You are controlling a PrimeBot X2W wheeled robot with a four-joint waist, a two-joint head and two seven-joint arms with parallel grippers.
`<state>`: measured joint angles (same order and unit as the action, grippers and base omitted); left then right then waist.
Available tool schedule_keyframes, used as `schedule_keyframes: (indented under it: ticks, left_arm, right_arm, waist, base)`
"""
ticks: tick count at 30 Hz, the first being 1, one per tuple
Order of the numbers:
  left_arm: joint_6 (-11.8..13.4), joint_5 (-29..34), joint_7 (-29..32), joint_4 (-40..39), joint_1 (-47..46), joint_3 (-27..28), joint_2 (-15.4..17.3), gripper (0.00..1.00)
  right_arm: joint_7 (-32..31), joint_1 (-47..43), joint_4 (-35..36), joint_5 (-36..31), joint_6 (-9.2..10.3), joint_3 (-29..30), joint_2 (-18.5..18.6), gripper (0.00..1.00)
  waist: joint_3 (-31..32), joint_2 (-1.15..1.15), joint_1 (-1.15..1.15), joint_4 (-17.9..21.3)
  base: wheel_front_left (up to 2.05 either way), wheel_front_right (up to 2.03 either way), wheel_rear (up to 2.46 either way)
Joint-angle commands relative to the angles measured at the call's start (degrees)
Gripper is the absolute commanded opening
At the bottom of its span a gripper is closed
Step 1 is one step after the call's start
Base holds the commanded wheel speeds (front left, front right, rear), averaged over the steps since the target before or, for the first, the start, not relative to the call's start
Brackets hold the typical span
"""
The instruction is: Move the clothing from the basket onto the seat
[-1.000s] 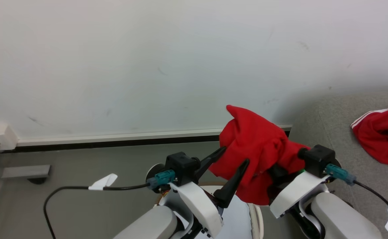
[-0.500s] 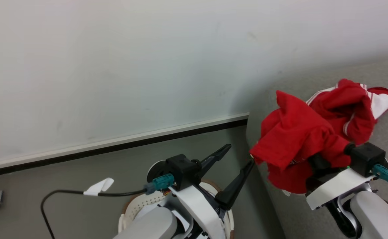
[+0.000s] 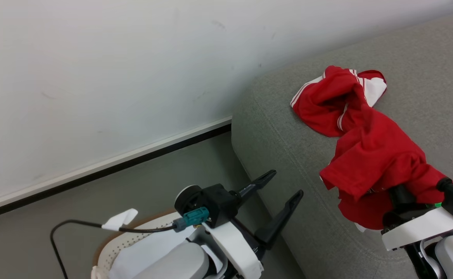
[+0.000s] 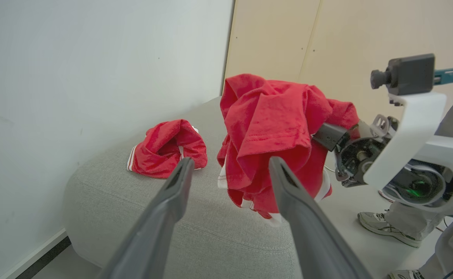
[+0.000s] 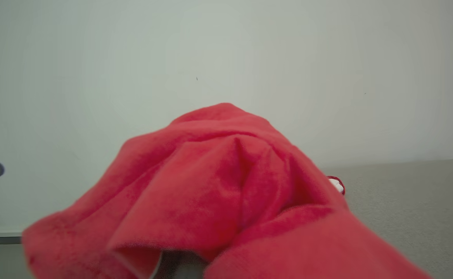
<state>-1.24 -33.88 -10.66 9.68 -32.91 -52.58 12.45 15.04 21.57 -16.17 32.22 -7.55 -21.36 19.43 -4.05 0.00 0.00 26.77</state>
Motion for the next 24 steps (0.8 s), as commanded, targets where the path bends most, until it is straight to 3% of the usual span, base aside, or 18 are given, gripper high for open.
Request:
schedule_keyframes:
  ticks: [1, 14, 24]
  left_arm:
    - [-0.3, 0.1, -0.2, 0.3, -0.4, -0.2, 0.3, 1.00]
    - [-0.5, 1.1, 0.3, 0.6, -2.3, -0.9, 0.6, 1.00]
    - [-1.2, 4.9, 1.9, -1.3, -7.7, -2.2, 2.7, 1.00]
  right_arm:
    - [0.2, -1.0, 0.7, -0.4, 0.13, 0.5, -0.3, 0.00]
    - [0.2, -1.4, 3.1, -0.8, 0.13, 5.4, -0.5, 0.00]
    - [-0.1, 3.5, 2.3, 1.4, 0.13, 12.9, 3.9, 0.00]
  waist:
    - [-1.0, 0.00, 0.00, 1.5]
    - [-4.5, 0.00, 0.00, 1.4]
    - [-14.7, 0.00, 0.00, -2.8]
  base:
    - [0.00, 0.00, 0.00]
    - [0.00, 0.00, 0.00]
    - [0.00, 0.00, 0.00]
